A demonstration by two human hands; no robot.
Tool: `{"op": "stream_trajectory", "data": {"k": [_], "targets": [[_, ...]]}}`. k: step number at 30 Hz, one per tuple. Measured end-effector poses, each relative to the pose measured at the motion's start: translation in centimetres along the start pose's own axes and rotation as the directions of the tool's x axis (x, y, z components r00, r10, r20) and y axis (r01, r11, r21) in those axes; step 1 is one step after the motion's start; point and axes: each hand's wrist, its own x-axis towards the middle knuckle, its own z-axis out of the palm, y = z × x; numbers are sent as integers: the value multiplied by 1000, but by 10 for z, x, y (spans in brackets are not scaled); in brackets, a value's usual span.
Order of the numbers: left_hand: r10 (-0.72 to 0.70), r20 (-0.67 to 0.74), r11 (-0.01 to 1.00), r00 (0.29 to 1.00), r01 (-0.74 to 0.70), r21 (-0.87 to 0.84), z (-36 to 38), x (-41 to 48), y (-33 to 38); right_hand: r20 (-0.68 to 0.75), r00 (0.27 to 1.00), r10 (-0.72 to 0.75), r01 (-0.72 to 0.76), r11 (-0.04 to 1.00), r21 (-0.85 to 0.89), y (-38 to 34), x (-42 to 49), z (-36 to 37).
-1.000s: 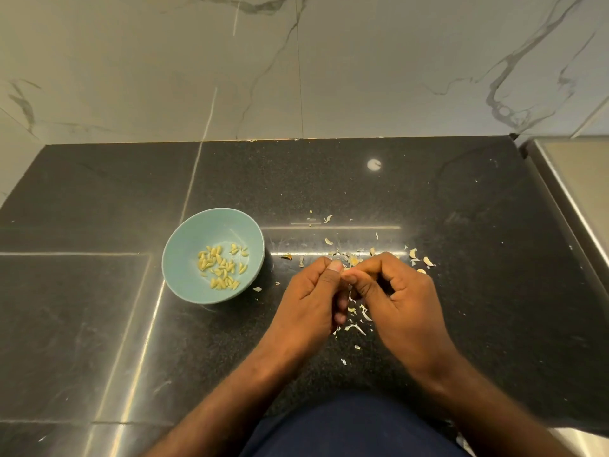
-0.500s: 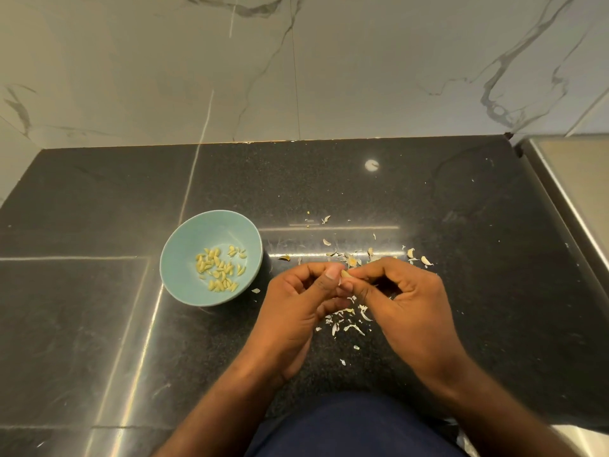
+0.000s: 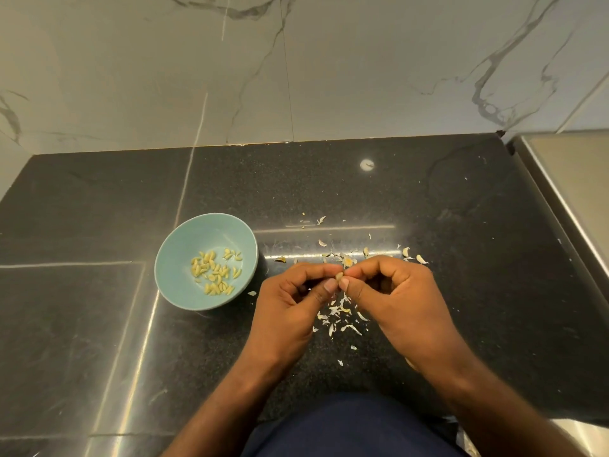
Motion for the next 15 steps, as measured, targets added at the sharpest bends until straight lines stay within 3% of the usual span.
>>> {"op": "stream_trajectory", "data": {"k": [5,15], "targets": [[71,23,996,997,-72,49,-3,3,0,71,994,86,-97,980,172,-2,1,-3],[164,59,980,985,-169,104,-4,2,1,75,985,156,-172,937,303,-6,2,0]]}}
